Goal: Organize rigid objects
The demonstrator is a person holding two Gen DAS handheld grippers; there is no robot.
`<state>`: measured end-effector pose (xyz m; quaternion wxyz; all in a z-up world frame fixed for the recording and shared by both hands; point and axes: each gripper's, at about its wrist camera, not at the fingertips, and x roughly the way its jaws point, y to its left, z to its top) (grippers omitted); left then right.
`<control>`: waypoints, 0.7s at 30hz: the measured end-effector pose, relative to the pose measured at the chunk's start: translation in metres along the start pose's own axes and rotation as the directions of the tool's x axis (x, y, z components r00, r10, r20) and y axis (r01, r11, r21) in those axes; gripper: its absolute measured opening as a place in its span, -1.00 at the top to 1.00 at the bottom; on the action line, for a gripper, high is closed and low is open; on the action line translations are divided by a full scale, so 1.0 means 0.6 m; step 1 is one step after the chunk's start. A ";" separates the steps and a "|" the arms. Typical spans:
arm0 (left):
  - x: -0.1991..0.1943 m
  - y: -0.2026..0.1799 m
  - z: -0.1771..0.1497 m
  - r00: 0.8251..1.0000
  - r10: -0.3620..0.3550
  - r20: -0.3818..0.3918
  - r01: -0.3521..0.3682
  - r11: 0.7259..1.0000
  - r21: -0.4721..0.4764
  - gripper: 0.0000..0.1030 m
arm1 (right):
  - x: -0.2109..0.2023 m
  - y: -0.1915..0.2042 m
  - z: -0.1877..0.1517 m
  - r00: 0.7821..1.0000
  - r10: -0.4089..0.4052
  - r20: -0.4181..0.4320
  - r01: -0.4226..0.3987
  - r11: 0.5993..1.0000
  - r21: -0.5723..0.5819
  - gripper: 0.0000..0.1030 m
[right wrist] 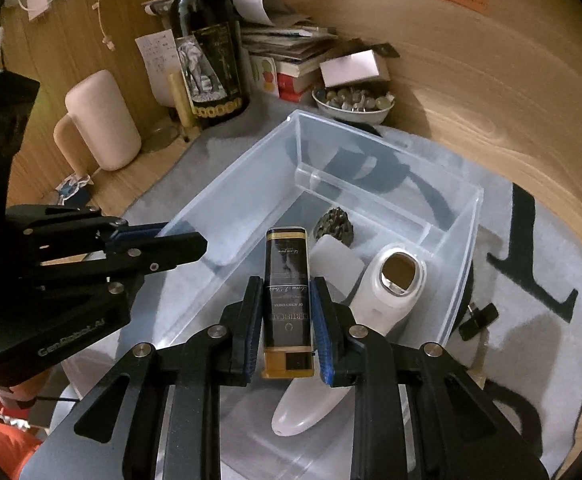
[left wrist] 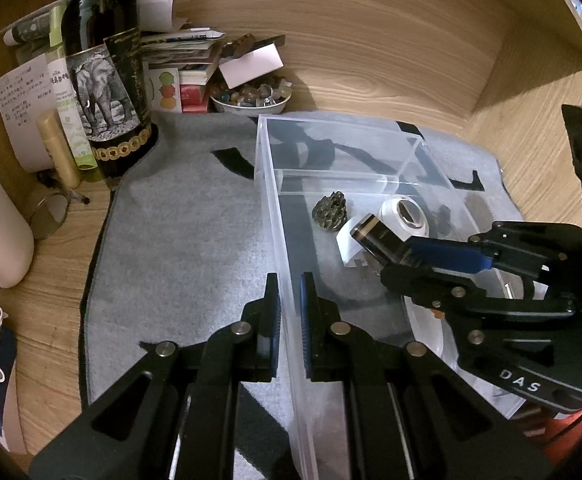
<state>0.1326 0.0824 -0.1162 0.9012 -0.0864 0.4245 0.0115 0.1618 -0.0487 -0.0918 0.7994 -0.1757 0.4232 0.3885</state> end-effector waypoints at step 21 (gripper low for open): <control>-0.004 0.000 -0.002 1.000 0.009 -0.002 -0.009 1.000 -0.001 0.83 | -0.103 -0.094 0.003 0.972 -0.190 0.140 0.174 0.978 0.114 0.14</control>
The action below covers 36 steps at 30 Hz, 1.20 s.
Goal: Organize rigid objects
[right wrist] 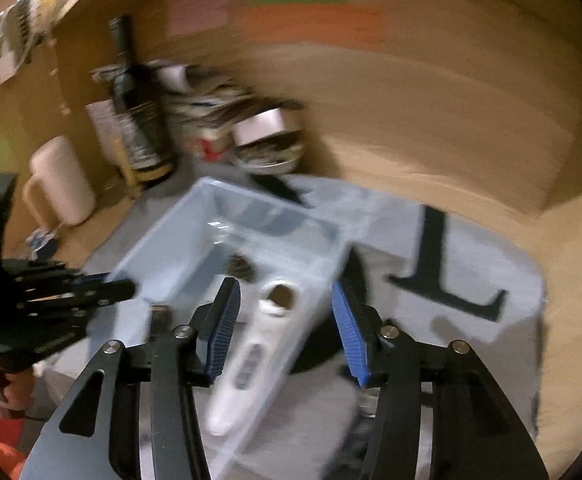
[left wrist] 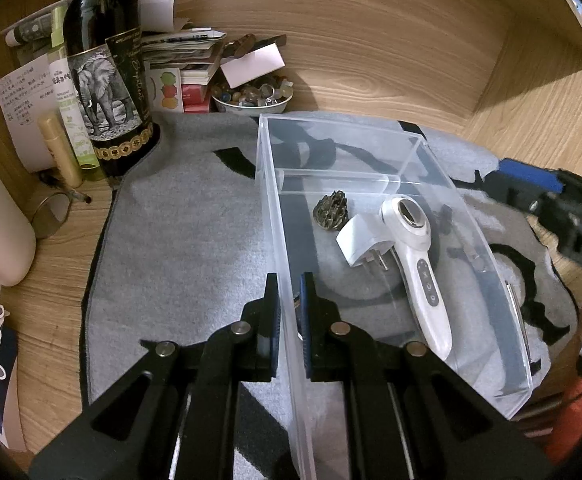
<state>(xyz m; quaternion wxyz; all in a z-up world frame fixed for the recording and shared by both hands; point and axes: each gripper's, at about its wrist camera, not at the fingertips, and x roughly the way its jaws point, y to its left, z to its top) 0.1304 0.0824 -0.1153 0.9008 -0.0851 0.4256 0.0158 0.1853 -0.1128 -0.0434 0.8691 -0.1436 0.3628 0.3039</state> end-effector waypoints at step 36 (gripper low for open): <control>0.005 -0.005 0.002 1.000 0.023 -0.003 -0.023 1.000 0.001 0.83 | 0.087 -0.120 -0.114 0.976 0.014 -0.217 0.032 0.977 0.210 0.56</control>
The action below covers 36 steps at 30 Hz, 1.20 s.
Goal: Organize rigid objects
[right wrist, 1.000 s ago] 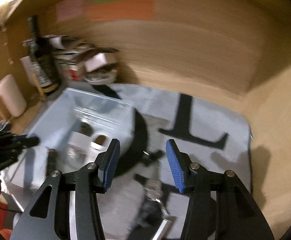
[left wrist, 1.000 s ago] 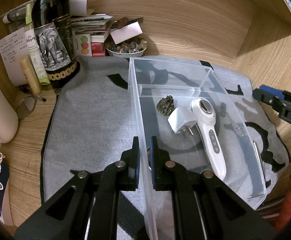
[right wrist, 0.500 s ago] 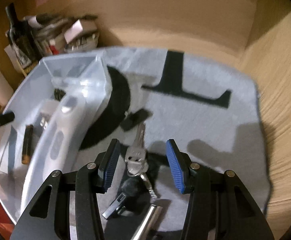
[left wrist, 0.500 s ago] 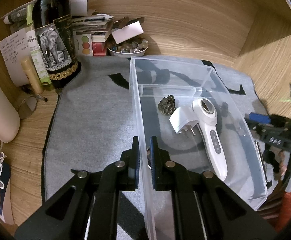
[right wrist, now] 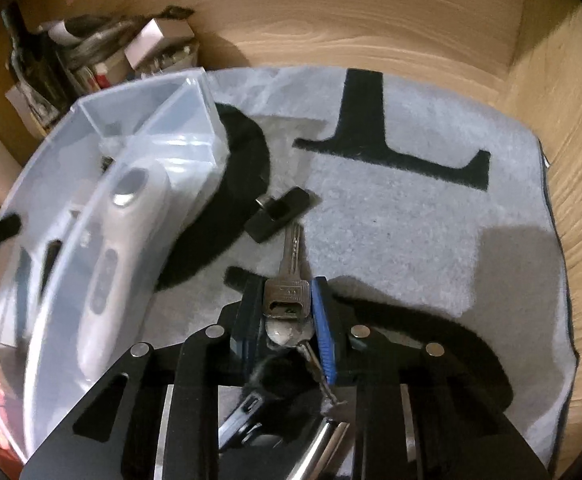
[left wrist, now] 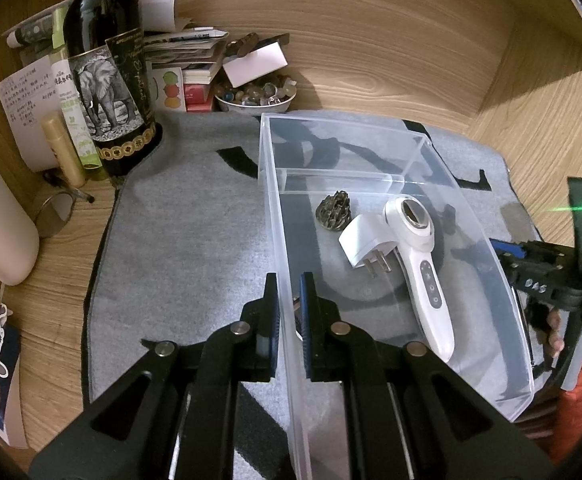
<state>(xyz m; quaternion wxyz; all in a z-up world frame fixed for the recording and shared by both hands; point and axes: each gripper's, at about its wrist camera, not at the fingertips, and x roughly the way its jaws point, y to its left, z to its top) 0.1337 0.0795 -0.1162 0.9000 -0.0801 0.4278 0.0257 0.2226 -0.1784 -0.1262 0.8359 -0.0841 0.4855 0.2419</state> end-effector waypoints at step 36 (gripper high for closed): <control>0.000 0.003 -0.001 1.000 -0.017 0.003 0.017 1.000 -0.003 0.83 | 0.021 0.071 0.005 0.995 -0.094 -0.030 0.085 0.972 -0.220 -0.31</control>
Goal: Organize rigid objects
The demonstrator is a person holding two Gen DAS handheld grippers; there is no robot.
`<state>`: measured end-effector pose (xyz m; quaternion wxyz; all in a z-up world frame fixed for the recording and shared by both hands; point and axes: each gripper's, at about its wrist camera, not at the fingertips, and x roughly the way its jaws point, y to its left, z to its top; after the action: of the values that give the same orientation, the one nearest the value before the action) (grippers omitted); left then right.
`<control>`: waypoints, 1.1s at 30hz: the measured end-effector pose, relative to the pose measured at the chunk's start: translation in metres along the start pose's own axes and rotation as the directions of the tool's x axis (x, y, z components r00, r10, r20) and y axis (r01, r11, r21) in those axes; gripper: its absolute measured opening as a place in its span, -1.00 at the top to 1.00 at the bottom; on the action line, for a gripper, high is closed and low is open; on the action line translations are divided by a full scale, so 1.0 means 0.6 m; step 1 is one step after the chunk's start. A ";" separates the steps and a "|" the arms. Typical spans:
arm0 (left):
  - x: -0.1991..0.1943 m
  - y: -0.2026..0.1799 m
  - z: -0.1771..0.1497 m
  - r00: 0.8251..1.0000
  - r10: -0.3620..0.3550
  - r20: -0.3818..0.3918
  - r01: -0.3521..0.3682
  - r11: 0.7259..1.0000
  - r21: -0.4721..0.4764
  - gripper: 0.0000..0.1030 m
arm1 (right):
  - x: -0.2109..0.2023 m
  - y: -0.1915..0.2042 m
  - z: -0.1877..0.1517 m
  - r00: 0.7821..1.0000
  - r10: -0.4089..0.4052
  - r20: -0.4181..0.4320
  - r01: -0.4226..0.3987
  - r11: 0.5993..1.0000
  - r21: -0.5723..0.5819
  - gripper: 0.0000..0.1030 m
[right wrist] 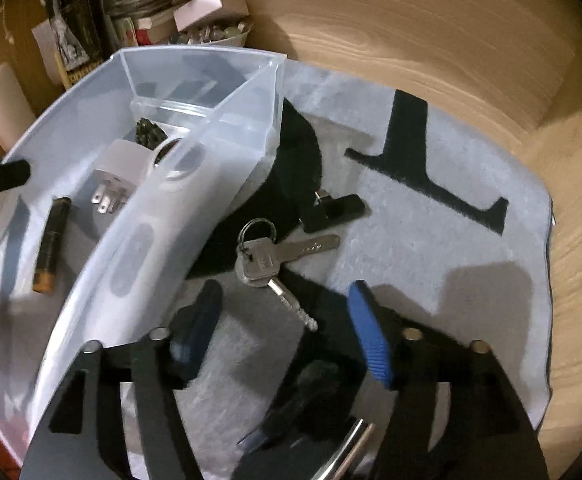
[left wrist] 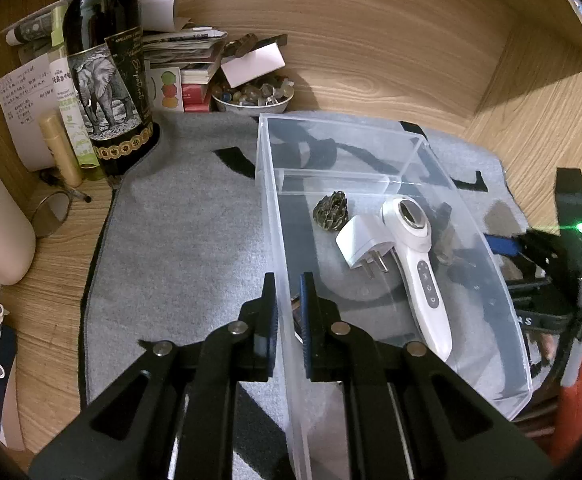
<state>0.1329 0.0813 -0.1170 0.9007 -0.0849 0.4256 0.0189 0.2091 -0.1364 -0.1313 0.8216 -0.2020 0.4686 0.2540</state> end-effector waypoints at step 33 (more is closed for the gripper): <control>0.005 -0.005 0.001 1.000 0.022 -0.002 -0.022 1.000 -0.002 0.83 | 0.015 -0.049 0.013 0.996 0.083 0.021 -0.083 0.997 0.003 -0.40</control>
<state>0.1356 0.0783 -0.1188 0.9000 -0.0814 0.4273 0.0290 0.2361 -0.1533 -0.1327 0.8156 -0.1780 0.4686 0.2891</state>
